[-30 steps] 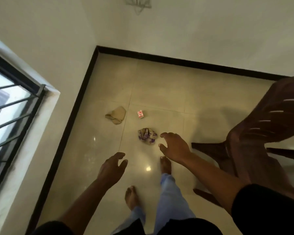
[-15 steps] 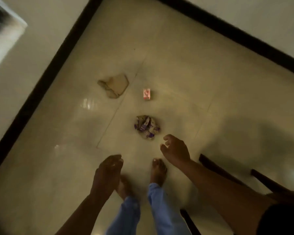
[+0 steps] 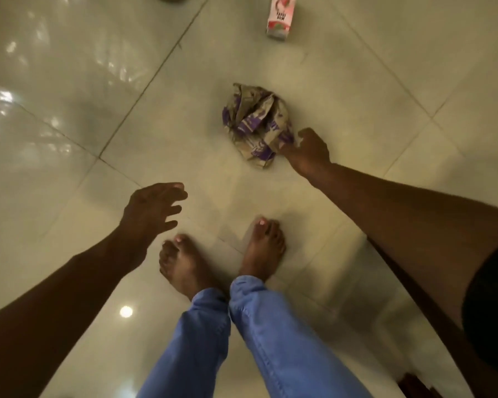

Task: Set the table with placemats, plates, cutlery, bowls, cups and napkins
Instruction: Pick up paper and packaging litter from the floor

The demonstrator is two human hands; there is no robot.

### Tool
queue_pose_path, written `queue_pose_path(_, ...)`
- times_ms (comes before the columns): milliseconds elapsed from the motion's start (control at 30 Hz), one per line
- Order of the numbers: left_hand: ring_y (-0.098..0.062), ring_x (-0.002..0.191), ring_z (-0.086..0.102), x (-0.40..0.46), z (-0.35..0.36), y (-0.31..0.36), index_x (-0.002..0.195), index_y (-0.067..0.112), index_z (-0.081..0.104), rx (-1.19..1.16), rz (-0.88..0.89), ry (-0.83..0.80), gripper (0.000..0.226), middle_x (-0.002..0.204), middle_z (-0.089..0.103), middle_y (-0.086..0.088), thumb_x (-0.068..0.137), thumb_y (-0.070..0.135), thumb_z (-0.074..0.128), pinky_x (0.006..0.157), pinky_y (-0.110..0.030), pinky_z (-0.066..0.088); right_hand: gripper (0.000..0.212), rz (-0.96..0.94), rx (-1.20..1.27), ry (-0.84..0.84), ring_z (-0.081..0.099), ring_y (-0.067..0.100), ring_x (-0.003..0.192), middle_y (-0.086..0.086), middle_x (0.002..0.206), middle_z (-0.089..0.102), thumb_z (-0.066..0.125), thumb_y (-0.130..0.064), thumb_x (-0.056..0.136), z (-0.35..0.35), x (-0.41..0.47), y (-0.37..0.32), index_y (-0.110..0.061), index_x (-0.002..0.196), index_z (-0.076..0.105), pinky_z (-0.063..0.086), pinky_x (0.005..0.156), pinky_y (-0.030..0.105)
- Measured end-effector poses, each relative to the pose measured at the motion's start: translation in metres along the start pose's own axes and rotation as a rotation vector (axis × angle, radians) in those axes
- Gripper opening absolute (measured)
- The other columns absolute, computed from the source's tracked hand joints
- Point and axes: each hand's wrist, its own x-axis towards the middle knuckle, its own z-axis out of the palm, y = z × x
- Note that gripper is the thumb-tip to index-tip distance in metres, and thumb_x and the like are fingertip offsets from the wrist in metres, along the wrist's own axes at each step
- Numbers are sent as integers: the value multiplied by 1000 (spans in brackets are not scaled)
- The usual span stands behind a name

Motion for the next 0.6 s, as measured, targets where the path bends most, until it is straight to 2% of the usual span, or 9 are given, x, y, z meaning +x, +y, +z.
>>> queue_pose_path(100,-34,119,67,19,-9,-28,122,16,71,-34,-13,9,24,120,75,-4,105,21,54,107,-53,50,80,37,49,21,53,34,129,15,143,52,78,-59,79,22,29,-6,-12,139,52,48,104,38)
queue_pose_path(167,-32,118,68,20,-12,-55,120,18,72,-44,-64,12,24,119,76,-4,104,22,55,108,-54,50,77,88,60,28,56,33,126,13,139,55,80,-58,75,42,38,4,-14,134,58,51,103,39)
queue_pose_path(300,-35,118,68,7,-10,-81,122,13,71,-68,-125,-27,25,121,75,-8,105,18,54,112,-58,46,53,147,242,-25,65,32,113,14,125,66,83,-34,80,57,28,19,-9,122,62,56,95,39)
queue_pose_path(367,-36,119,67,0,-16,-77,124,12,70,-117,-163,-12,26,122,75,-9,105,18,55,113,-55,45,44,181,393,-67,68,31,106,14,122,66,81,-22,83,60,15,7,-10,121,61,59,92,44)
queue_pose_path(433,-36,122,65,-11,-19,-63,126,13,70,-173,-199,-6,26,124,74,-9,104,19,56,107,-49,47,35,199,538,-143,70,26,93,13,114,69,78,-13,86,47,-7,-15,-14,116,60,60,87,46)
queue_pose_path(500,-35,123,64,-22,-19,-46,125,17,70,-229,-220,-27,26,129,71,-7,102,24,61,105,-47,49,26,216,629,-249,70,23,82,12,105,72,75,-8,88,35,-34,-32,-17,106,59,60,75,41)
queue_pose_path(600,-29,123,63,-42,-17,-18,125,24,69,-247,-208,-66,41,134,67,-3,90,45,71,111,-54,47,21,206,721,-430,69,22,76,8,92,72,73,-10,92,16,-87,-48,-21,97,56,54,68,35)
